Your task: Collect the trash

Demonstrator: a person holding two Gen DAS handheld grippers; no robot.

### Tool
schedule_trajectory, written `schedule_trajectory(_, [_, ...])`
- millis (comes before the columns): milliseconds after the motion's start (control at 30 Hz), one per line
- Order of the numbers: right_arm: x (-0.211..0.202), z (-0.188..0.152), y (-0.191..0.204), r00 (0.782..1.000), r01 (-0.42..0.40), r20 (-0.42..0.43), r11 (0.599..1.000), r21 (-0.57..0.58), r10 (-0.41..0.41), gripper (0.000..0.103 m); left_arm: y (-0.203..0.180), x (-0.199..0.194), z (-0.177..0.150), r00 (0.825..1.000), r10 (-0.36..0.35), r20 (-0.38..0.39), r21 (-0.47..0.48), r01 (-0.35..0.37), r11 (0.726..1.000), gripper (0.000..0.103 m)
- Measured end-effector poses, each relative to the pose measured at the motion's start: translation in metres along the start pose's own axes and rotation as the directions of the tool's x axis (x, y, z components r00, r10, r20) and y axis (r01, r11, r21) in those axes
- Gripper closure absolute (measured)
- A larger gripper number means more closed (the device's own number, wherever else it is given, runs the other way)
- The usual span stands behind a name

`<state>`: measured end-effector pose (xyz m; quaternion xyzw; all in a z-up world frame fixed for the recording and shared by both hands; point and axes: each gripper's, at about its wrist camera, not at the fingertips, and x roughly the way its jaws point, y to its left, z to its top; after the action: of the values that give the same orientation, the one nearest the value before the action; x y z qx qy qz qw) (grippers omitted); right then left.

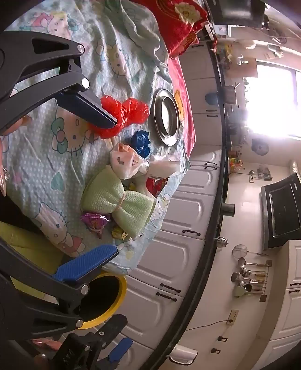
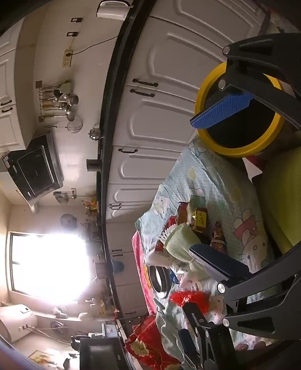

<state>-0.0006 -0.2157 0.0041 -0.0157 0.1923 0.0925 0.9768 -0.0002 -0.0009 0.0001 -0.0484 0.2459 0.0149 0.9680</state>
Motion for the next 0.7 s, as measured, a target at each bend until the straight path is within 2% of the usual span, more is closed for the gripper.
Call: schedule_trajectory(700, [0.0044,-0.0028,-0.0003,1.000,-0.015,-0.019,1.000,0.000,0.015,0.006,-0.0027,-0.0036,0.0020,1.000,-0.007,0.007,-0.008,0.007,1.000,0.010])
